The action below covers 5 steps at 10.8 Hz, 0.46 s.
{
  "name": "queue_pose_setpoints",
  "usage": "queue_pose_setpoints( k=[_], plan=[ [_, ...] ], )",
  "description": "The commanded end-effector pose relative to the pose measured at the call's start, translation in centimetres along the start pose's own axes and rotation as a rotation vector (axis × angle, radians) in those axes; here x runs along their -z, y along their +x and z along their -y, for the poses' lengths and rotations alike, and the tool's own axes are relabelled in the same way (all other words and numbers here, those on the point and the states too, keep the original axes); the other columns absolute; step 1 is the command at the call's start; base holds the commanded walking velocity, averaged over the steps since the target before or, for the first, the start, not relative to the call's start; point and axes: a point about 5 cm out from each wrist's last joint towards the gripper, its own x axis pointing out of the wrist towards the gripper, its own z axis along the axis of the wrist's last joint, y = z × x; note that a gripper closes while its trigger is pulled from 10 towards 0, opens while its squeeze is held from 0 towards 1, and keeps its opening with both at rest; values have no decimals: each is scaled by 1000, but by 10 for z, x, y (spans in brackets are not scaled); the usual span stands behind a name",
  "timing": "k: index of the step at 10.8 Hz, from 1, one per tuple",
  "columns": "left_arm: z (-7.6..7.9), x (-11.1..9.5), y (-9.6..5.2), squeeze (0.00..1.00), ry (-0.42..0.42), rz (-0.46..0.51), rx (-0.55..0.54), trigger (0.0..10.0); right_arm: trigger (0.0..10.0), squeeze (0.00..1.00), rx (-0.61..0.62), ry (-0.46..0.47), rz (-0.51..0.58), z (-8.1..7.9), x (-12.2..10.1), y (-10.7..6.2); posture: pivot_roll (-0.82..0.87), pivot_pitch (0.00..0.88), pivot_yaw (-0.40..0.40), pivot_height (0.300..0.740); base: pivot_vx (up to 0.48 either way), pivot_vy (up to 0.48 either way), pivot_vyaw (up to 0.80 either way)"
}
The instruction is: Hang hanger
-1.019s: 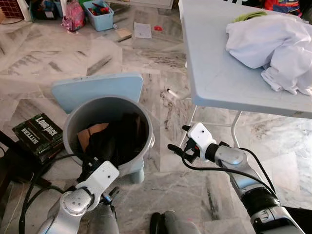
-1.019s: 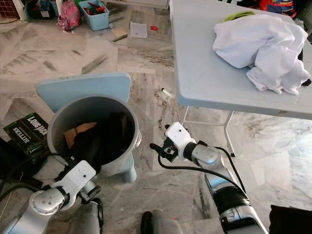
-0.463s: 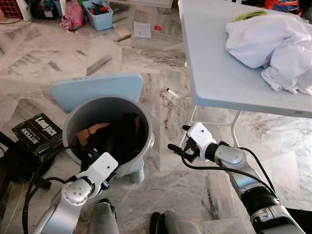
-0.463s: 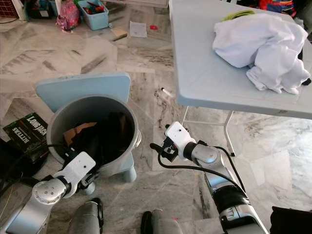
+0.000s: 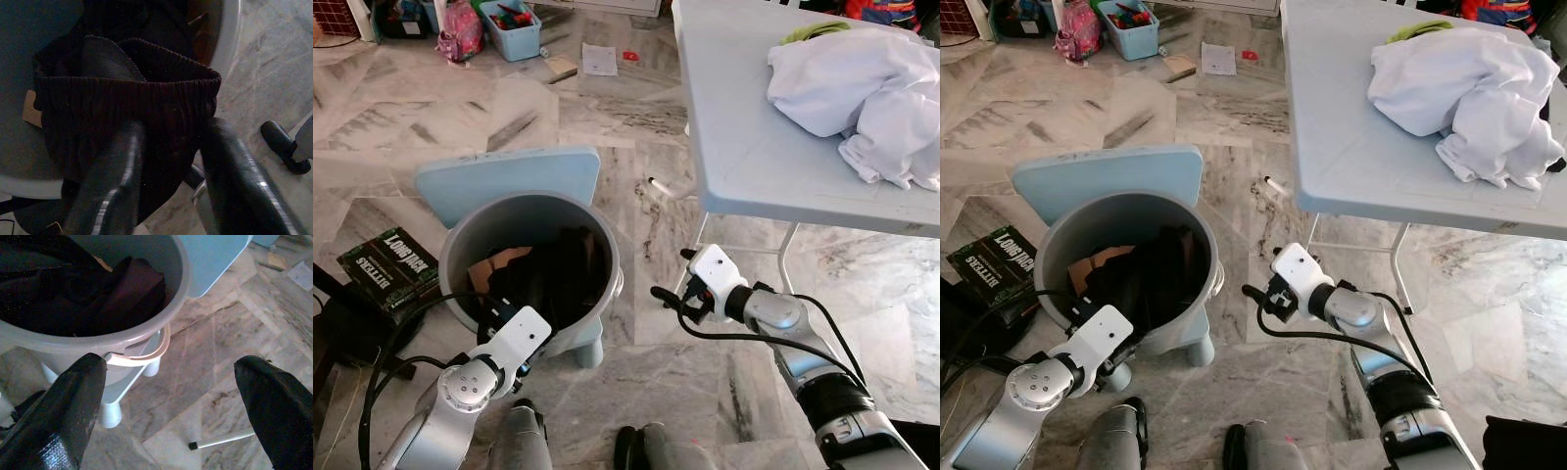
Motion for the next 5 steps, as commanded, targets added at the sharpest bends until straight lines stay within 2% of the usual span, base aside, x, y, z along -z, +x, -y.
queue_pose_setpoints(
  k=[1,3,5],
  plan=[
    [4,-3,-1,0,11,19,4,0,10000,1000,10,0,-17,3,4,-3,27,157,-139,740,0,0,0],
    [4,-3,0,0,-20,28,13,0,10000,1000,22,-4,-17,4,5,-3,24,156,-141,740,0,0,0],
    [2,-3,1,0,-30,45,-34,0,10000,1000,31,-9,-13,5,4,-3,24,156,-141,740,0,0,0]
  ],
)
